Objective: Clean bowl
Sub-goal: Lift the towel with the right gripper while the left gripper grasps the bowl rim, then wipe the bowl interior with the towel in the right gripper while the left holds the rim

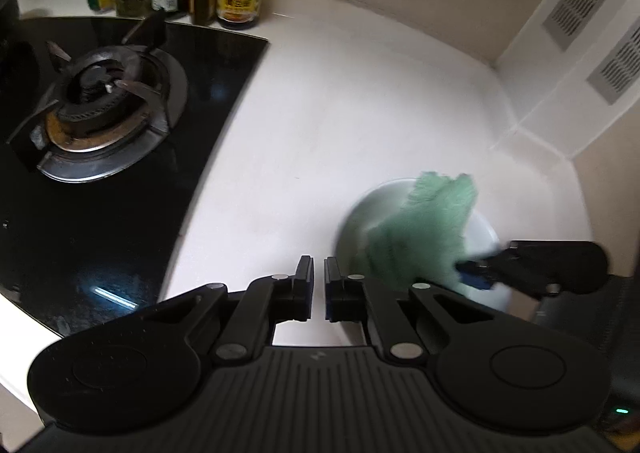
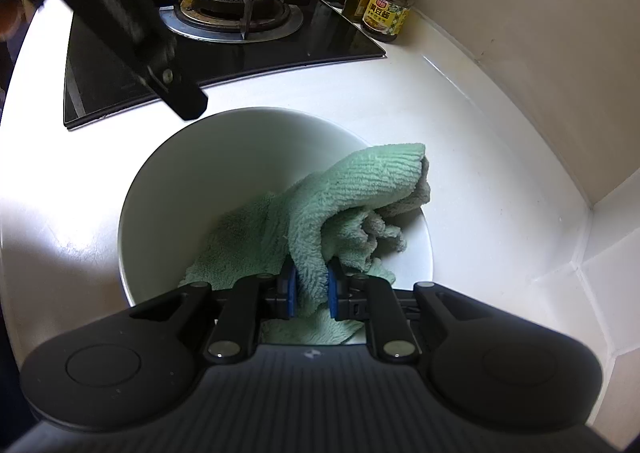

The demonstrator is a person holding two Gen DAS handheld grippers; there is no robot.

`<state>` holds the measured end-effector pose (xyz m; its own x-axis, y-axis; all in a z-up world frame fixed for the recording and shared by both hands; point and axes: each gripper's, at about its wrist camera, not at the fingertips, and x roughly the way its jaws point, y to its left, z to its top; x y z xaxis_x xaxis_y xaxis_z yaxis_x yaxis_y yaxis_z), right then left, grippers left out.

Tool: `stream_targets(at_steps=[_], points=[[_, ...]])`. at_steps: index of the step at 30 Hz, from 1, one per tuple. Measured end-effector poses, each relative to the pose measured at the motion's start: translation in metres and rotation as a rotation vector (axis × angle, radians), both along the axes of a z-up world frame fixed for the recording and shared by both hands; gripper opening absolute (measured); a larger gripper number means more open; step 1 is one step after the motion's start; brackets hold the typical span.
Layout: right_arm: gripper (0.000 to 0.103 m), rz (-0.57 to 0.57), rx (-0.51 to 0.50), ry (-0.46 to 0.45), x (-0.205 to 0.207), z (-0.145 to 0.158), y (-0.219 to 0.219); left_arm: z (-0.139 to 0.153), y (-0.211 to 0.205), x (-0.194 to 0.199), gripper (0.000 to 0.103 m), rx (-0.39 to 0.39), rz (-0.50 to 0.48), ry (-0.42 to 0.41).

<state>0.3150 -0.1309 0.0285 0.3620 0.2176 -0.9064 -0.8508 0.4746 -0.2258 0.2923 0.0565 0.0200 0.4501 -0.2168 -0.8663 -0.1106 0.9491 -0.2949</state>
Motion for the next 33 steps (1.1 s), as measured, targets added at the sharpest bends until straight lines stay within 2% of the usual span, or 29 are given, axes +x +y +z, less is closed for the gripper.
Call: stream_targets(at_steps=[7,13,15,18,20,24,27,33], points=[[0.013,0.0,0.005,0.008,0.0,-0.004,0.001,-0.017,0.0,0.012,0.005,-0.037,0.013,0.071],[0.013,0.016,0.029,-0.008,0.001,0.002,0.002,-0.035,-0.002,0.029,0.009,-0.034,0.0,0.091],[0.013,0.036,0.03,-0.032,0.005,0.006,0.003,-0.039,-0.006,0.034,0.012,0.006,-0.016,0.063],[0.013,0.082,0.019,-0.083,0.009,0.006,0.01,-0.037,-0.02,0.041,0.012,0.176,-0.068,-0.006],[0.013,0.139,-0.013,-0.136,0.009,-0.001,0.019,-0.036,-0.023,0.048,0.011,0.238,-0.099,-0.008],[0.013,0.229,-0.069,-0.173,0.012,-0.022,0.037,-0.038,-0.009,0.059,0.005,0.166,-0.125,0.019],[0.013,0.251,-0.088,-0.157,0.019,-0.034,0.046,-0.039,-0.007,0.059,0.005,0.166,-0.159,0.011],[0.012,0.244,-0.04,0.055,0.043,-0.031,0.054,-0.041,-0.005,0.063,0.004,0.178,-0.194,-0.013]])
